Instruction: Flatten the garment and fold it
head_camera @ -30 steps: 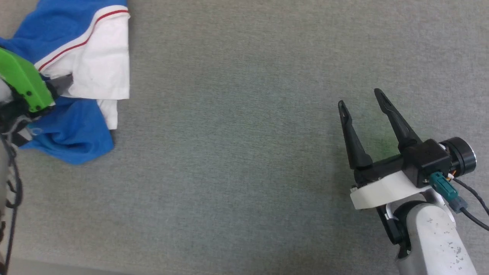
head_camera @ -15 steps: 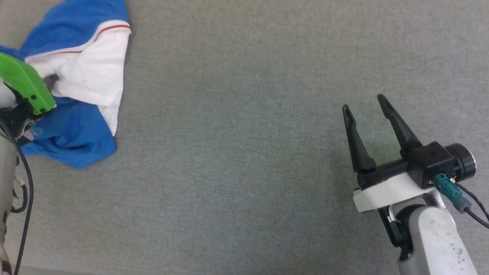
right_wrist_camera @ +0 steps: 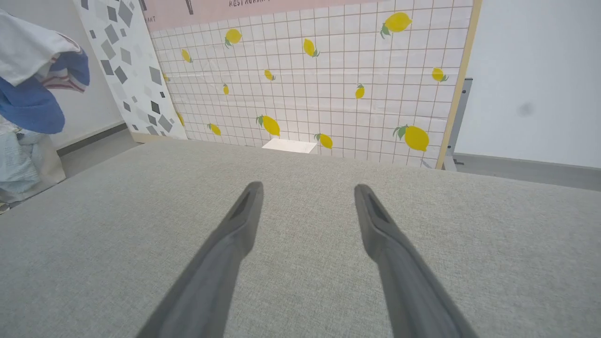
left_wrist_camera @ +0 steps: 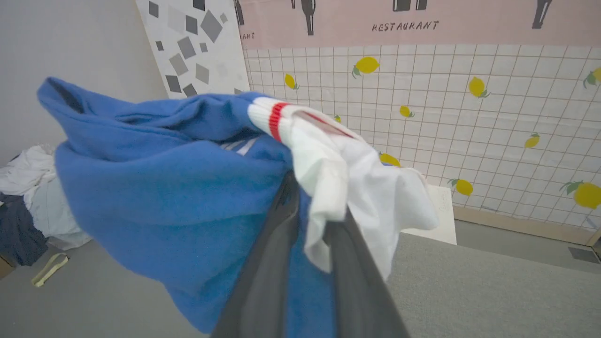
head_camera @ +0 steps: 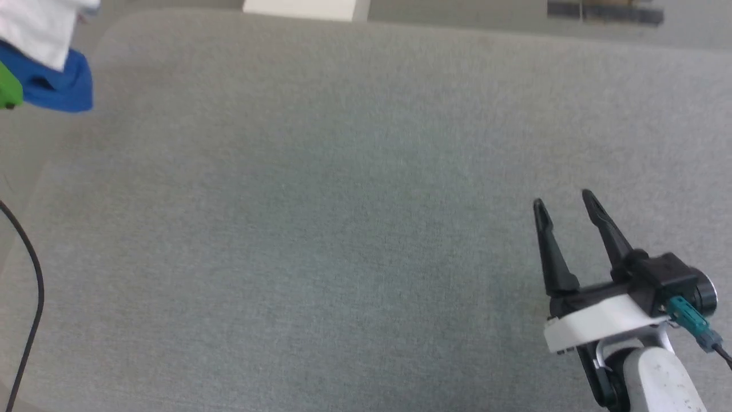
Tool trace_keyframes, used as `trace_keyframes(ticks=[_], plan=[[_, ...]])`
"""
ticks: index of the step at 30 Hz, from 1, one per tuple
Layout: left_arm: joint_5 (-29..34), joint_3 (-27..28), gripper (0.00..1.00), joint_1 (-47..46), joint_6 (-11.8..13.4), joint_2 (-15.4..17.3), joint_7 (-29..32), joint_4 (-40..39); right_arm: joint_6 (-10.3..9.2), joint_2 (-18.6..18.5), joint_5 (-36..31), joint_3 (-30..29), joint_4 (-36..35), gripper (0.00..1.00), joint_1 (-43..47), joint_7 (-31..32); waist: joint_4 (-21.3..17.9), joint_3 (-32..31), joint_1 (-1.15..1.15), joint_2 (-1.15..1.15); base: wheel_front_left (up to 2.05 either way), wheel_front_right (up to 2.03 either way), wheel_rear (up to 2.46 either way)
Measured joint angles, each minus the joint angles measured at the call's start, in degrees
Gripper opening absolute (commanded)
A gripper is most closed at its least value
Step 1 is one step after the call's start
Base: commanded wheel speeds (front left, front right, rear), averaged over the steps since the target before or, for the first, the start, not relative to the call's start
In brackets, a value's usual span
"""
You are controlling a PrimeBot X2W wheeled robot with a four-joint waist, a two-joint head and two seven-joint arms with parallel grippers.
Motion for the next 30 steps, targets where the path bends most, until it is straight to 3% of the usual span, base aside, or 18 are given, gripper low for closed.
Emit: trace_keyframes(ticks=[6,12,30], plan=[[3.3,-1.8,0.0,-1.1,-0.1,-0.2,-4.6,-2.5,0.0,0.0,1.1,-0.9,0.5,1.0,2.3,-0.4,-0.2,-5.0,0.0,0.0,0.0,0.0,0.0],[4.5,-3.5,0.0,-1.3,-1.1,-2.6,-5.6,-7.0,0.0,0.0,1.8,-1.5,0.6,1.0,4.0,-0.5,-2.4,-8.8,0.0,0.0,0.0,0.0,0.0],[1.3,-12.6,0.0,12.2,-3.1,-21.4,-2.5,-17.2,0.0,-0.1,2.6,-4.2,-1.6,1.0,6.8,1.2,-17.3,-11.0,0.0,0.0,0.0,0.0,0.0]])
